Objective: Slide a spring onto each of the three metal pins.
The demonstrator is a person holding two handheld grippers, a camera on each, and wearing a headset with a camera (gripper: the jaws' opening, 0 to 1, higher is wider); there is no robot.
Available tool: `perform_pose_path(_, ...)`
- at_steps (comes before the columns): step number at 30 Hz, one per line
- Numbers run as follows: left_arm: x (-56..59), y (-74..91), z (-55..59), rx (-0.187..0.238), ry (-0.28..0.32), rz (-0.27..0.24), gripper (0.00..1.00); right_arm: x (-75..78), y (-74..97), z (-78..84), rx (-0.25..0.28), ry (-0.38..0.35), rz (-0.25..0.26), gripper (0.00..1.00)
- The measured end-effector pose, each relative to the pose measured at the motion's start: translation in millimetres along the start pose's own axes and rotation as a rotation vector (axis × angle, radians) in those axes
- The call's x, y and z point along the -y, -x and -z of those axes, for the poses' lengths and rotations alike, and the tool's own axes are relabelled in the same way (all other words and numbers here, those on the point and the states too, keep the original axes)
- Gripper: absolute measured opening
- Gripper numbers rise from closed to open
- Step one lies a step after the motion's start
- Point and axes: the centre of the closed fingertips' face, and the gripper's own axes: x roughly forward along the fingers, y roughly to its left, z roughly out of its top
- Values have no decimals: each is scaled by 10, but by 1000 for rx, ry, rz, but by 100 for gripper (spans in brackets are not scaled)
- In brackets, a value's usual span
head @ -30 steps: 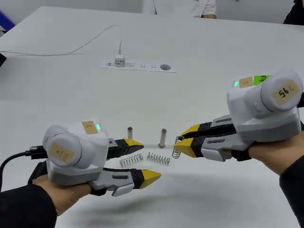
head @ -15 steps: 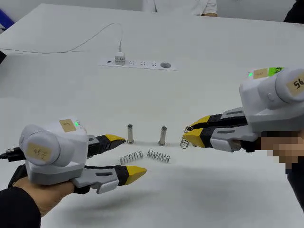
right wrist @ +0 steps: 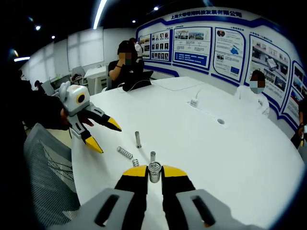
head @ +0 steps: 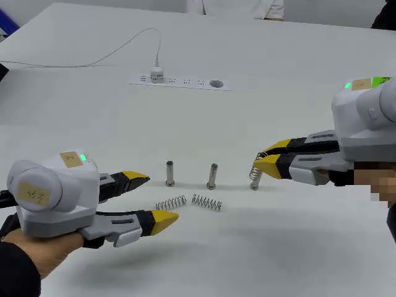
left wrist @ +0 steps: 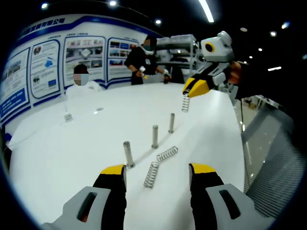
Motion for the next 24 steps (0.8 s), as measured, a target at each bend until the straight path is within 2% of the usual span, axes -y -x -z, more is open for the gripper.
perform_pose_path(13, -14, -4, 12, -4, 0, 0, 54, 341, 63, -38, 23, -36, 75, 12)
perform_pose_path(24, -22, 11, 39, -10, 6, -1, 54, 438, -108, 106, -11, -46, 88, 12)
